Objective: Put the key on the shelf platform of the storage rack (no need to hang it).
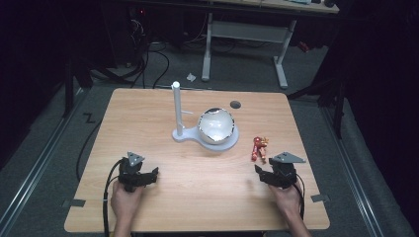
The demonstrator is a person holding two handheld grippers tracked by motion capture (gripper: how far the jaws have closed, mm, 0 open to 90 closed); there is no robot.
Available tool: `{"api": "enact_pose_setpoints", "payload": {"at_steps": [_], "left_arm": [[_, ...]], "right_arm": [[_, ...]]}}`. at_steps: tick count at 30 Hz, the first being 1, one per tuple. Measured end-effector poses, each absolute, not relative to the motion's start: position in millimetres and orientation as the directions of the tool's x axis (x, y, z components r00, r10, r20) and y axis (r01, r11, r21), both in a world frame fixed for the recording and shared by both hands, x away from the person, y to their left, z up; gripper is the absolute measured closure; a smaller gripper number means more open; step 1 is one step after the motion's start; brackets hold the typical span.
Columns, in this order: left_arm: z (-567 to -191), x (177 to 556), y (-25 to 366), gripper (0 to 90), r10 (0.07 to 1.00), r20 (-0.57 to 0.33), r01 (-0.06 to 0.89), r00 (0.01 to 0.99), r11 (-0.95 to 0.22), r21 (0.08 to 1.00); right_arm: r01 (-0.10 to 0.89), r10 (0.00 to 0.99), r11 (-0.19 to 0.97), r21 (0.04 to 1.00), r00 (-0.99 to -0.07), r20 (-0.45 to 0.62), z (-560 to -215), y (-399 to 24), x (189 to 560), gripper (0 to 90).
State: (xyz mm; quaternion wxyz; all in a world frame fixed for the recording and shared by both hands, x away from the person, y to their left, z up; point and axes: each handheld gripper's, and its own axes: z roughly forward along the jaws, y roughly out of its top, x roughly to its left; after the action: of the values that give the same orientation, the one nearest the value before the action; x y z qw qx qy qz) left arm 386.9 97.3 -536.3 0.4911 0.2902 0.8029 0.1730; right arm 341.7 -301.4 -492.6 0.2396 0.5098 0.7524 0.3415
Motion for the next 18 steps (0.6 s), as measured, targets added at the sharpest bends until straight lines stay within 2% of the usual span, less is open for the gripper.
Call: {"api": "enact_pose_setpoints", "payload": {"at_steps": [8, 14, 18], "left_arm": [[-536.3, 386.7, 97.3, 17.2, 0.637, -0.687, 0.297, -0.348, 0.771, 0.564], [-536.4, 386.7, 97.4, 17.2, 0.638, -0.687, 0.297, -0.348, 0.77, 0.564], [-536.4, 386.7, 97.3, 17.2, 0.638, -0.687, 0.297, -0.348, 0.77, 0.564]], "right_arm": [[0.649, 0.948, 0.179, 0.739, -0.314, 0.045, -498.3, -310.6, 365.8, 32.3], [0.661, 0.951, 0.193, 0.725, -0.309, 0.029, -499.1, -309.9, 380.6, 28.2], [0.674, 0.951, 0.169, 0.719, -0.303, 0.061, -496.6, -308.8, 387.9, 27.0]]}}
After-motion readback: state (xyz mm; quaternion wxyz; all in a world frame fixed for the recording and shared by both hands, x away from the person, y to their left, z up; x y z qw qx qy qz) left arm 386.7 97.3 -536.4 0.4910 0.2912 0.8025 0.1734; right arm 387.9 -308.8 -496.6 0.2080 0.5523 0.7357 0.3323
